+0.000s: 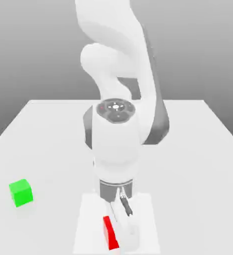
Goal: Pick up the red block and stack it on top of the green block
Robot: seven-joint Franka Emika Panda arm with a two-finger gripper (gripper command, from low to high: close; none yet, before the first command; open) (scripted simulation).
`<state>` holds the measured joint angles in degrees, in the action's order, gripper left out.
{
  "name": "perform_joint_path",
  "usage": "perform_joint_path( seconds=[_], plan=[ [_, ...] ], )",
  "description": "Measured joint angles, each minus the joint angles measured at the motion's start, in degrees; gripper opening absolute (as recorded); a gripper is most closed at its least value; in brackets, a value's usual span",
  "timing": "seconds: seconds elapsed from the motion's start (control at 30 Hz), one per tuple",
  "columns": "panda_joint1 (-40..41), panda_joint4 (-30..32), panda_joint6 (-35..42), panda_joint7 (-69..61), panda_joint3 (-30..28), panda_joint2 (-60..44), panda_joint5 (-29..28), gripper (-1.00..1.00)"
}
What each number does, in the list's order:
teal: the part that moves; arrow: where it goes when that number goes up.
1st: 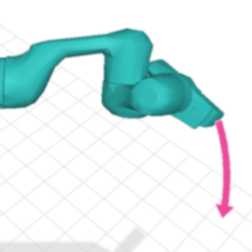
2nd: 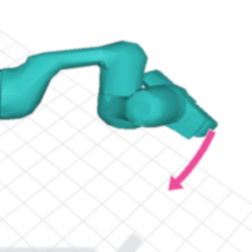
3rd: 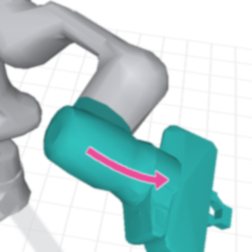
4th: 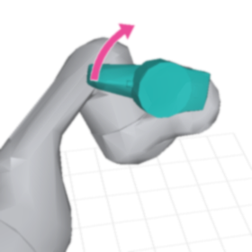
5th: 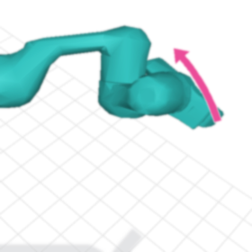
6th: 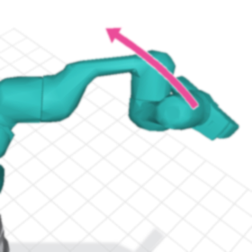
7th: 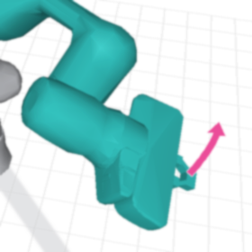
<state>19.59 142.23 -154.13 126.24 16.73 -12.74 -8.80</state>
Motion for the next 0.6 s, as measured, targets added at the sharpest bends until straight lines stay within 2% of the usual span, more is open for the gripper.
perform_joint_path(
  seconds=[0.2, 0.33, 0.4, 0.5, 0.53, 0.6],
  plan=[
    [7.55, 5.39, 1.28, 10.21, -8.58, 6.55, 4.23, -1.00],
    [17.19, 9.17, 1.11, 17.51, -13.98, 10.78, 6.89, -1.00],
    [21.65, 10.31, -1.28, 22.11, -16.37, 9.85, 7.99, -1.00],
    [22.05, 10.64, -7.04, 24.46, -17.13, 4.51, 8.80, -1.00],
    [22.07, 10.64, -8.23, 24.58, -17.13, 3.35, 8.94, 1.00],
    [22.07, 10.64, -8.23, 24.58, -17.13, 3.35, 8.94, 1.00]
  ],
)
